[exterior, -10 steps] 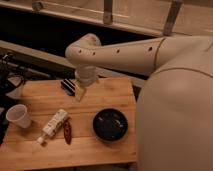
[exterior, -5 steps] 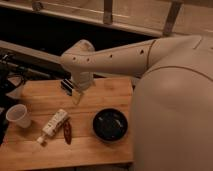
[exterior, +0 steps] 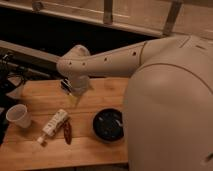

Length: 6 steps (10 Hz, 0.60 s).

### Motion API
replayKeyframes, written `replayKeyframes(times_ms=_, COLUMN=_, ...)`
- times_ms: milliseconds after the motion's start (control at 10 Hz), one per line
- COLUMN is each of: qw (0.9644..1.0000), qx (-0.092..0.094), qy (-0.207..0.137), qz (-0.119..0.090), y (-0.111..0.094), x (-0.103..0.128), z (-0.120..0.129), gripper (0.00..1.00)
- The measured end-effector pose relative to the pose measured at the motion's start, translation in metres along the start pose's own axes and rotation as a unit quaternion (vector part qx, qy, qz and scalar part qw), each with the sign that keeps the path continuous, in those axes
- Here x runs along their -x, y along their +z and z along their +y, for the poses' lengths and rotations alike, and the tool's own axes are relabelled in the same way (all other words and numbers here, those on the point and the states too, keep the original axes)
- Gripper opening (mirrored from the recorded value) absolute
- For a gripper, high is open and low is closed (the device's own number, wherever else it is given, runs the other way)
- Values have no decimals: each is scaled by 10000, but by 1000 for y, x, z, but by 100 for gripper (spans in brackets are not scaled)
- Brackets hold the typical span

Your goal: Place the pepper in the ceramic bowl

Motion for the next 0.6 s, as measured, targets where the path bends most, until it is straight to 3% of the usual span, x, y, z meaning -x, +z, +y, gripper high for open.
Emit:
replayKeyframes(times_ms=200, qw=10000, qx=39, qy=22, qz=29, y=0, x=-1, z=7, gripper=80)
replayKeyframes(times_ms=300, qw=9998, qx=139, qy=87, qz=-93, y=4, x=2, z=4, gripper=80)
replayKeyframes(times_ms=500, qw=9958, qx=813, qy=112, qz=-400, y=17, x=9, z=11, gripper=80)
replayKeyframes(times_ms=600, qw=9915, qx=1165, qy=53, qz=-575, y=22, x=17, z=21, gripper=80)
